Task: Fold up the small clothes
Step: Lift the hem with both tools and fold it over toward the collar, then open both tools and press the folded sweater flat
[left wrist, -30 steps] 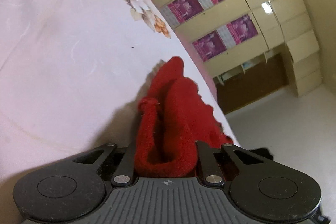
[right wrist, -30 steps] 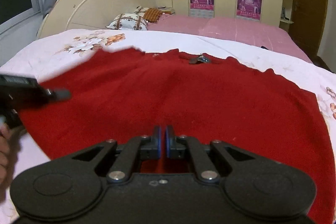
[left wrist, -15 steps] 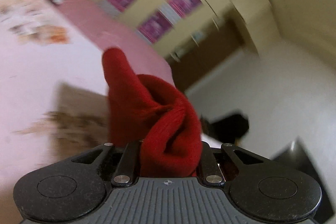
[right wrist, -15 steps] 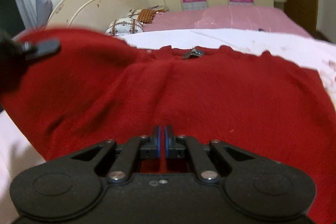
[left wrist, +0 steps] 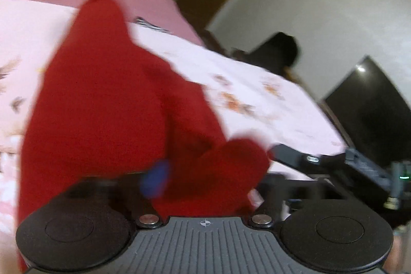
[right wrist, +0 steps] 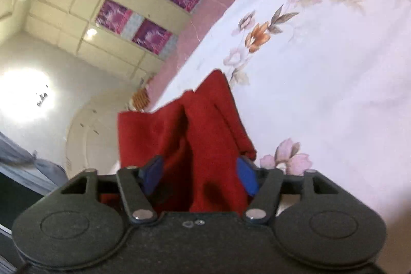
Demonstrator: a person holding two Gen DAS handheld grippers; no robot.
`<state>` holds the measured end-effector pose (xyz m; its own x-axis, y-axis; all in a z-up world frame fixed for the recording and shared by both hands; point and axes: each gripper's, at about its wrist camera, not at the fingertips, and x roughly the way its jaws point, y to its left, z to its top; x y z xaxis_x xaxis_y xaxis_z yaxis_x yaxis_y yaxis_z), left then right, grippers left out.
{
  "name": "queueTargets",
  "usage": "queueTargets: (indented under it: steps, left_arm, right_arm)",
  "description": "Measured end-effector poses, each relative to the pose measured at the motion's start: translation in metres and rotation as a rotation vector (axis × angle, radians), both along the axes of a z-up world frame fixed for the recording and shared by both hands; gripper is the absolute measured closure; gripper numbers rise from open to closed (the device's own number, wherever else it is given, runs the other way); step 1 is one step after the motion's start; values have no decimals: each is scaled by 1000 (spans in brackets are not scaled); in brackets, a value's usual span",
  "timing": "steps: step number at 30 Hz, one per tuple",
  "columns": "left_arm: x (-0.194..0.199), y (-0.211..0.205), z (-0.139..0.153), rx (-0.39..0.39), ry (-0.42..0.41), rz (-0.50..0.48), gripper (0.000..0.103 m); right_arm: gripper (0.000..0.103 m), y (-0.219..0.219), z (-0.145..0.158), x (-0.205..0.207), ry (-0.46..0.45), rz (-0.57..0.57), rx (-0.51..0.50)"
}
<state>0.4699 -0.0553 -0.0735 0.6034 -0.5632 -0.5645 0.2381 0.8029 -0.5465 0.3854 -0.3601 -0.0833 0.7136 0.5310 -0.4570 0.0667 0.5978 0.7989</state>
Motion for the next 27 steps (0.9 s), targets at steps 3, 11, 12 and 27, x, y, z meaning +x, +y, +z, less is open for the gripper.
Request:
queueTargets:
  steps: [3,11,12,27]
  left_arm:
    - [-22,7,28,22,-68,-67,15]
    - [-26,130,20,18,-11,276,16]
    - [-25,141,13,-1,17,306,16]
    - [10,137,-28,47,87,345,16]
  right_arm:
    - [38,0,0,-4,-15,9,70]
    - [39,31,5,20,-24,118,56]
    - [39,35,5,25,-20,125,49]
    - [88,114,33,54,-68,330,-411]
